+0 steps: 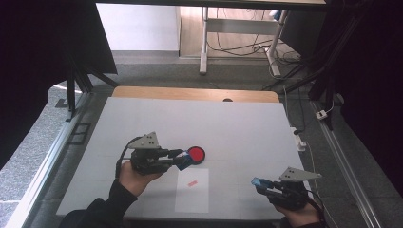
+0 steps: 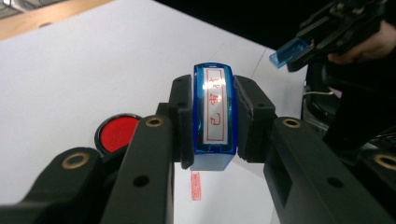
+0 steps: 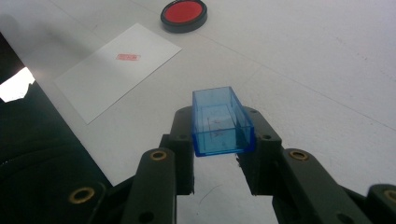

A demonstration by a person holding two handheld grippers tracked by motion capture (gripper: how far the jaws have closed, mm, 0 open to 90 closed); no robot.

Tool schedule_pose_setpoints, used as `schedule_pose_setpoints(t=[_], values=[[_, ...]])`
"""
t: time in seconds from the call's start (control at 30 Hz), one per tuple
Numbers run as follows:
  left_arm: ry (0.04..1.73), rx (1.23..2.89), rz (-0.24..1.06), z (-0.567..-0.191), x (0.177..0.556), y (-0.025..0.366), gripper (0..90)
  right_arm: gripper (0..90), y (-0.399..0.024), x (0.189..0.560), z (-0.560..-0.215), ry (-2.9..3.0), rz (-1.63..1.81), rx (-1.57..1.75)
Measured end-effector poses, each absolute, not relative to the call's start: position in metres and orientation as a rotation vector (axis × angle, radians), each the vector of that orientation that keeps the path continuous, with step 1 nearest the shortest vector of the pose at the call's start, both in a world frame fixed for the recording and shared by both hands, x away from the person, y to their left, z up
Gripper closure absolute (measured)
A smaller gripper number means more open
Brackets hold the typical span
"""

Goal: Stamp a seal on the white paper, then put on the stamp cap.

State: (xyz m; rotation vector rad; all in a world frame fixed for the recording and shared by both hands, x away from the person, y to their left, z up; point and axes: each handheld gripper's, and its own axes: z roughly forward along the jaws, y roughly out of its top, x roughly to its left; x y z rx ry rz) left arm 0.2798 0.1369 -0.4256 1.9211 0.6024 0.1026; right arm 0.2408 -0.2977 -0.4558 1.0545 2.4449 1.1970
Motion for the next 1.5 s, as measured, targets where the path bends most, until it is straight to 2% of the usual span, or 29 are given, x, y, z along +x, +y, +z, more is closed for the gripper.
schedule_pose_setpoints(t=[0.73,1.5], values=[[0.551,1.904,0.110,-0.417,0.278,0.142,70.7,68.6,-0.287,0.240,-0.448,2.445,1.318,0.998],[0.458,1.900,0.095,-0.409,0.280,0.143,70.7,68.7,-0.220,0.260,-0.438,2.645,1.527,0.721]])
